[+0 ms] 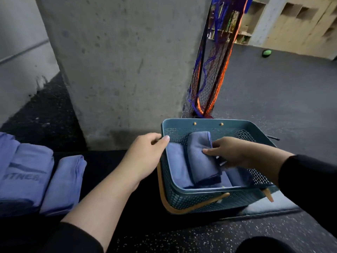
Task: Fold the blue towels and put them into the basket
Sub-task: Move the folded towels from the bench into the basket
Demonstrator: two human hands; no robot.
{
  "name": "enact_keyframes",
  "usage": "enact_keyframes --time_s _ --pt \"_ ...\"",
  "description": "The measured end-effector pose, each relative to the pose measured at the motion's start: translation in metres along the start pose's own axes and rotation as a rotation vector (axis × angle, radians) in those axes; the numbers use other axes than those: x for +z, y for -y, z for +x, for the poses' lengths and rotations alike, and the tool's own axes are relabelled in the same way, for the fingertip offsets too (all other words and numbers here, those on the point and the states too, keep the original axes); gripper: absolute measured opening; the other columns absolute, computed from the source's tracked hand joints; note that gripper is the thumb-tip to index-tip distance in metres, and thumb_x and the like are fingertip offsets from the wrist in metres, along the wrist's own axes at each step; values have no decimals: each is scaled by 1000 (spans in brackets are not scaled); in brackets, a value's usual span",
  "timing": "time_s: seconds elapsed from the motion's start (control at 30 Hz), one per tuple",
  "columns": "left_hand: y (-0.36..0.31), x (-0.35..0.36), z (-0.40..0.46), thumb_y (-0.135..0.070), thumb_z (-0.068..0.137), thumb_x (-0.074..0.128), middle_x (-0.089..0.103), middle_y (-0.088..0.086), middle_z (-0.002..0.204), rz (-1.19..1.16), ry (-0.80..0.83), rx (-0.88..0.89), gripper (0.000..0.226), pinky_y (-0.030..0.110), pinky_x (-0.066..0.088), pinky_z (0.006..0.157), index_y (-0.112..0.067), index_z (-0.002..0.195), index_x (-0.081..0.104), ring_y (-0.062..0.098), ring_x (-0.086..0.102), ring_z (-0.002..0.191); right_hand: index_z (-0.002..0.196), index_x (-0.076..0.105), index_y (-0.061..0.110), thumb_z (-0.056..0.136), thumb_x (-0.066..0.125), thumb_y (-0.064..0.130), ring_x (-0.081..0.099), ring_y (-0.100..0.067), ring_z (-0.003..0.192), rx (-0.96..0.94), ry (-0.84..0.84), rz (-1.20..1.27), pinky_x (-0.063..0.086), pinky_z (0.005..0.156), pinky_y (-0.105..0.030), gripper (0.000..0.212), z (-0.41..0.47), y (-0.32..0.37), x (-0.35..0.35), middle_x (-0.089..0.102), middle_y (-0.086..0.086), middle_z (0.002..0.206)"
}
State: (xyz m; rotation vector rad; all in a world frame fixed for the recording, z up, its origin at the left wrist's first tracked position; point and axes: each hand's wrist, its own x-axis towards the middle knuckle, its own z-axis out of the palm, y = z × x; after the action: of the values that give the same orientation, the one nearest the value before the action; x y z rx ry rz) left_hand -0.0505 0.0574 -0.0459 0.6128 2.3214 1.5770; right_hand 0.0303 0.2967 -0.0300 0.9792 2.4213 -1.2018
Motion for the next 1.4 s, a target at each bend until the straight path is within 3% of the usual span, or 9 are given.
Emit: enact_keyframes --time_s 0.23,0.4,0.53,0.7,0.83,0.9,1.07,1.2,1.4 --pt "4 -1 8 -43 98 59 75 -6 91 2 -15 -36 26 48 57 86 -21 98 74 16 70 92 103 63 0 92 70 39 67 -27 69 -7 -12 -266 56 55 -32 41 21 -6 20 67 -15 90" --pt "4 3 10 -44 97 60 73 -12 95 -9 -30 -63 27 44 57 90 -24 108 73 6 67 91 117 47 19 76 69 65 51 -29 109 -584 -441 -1054 47 89 -43 66 17 -3 2 48 -3 116" --pt "4 3 9 -42 97 61 73 -10 93 -6 -30 -64 26 44 58 87 -23 110 71 7 68 87 151 39 26 82 70 61 40 -18 139 -605 39 -1006 34 111 -30 83 15 -1 -2 30 6 160" --pt "1 6 6 -44 96 62 74 -5 103 34 11 -40 35 44 57 91 -19 119 69 15 70 98 159 19 33 86 63 64 28 -14 148 -498 86 -1086 26 115 -27 90 14 -4 0 11 13 167" --pt "5 -13 -3 -43 98 58 71 -2 114 92 43 -29 39 38 54 95 -20 130 64 16 67 104 112 64 50 87 64 55 65 4 99 -784 -266 -873 50 83 -20 26 -9 32 -3 68 28 114" --pt "13 -36 -6 -37 101 56 70 -2 113 121 -32 -29 33 36 53 96 -20 127 65 16 67 102 89 65 51 85 67 47 62 16 78 -910 -421 -497 44 68 -7 6 -34 65 13 64 36 88" --pt "44 -116 -13 -33 94 51 70 -6 94 73 -332 -72 16 44 56 89 -33 92 66 21 69 93 90 69 30 88 58 54 71 -11 73 -960 -347 -45 58 78 -45 27 -67 147 84 74 7 78" --pt "69 -172 -33 -23 99 47 70 -9 96 167 -470 -116 24 48 56 86 -41 89 60 20 69 93 94 69 24 91 64 44 65 -10 78 -831 -184 -118 49 74 -28 21 -63 171 178 69 11 79" --pt "105 -193 -75 -23 104 42 69 4 123 582 -17 -293 29 39 48 99 -24 122 65 25 64 112 105 58 11 89 67 49 60 -22 83 -381 164 -198 45 62 -29 42 -8 159 303 65 -5 99"
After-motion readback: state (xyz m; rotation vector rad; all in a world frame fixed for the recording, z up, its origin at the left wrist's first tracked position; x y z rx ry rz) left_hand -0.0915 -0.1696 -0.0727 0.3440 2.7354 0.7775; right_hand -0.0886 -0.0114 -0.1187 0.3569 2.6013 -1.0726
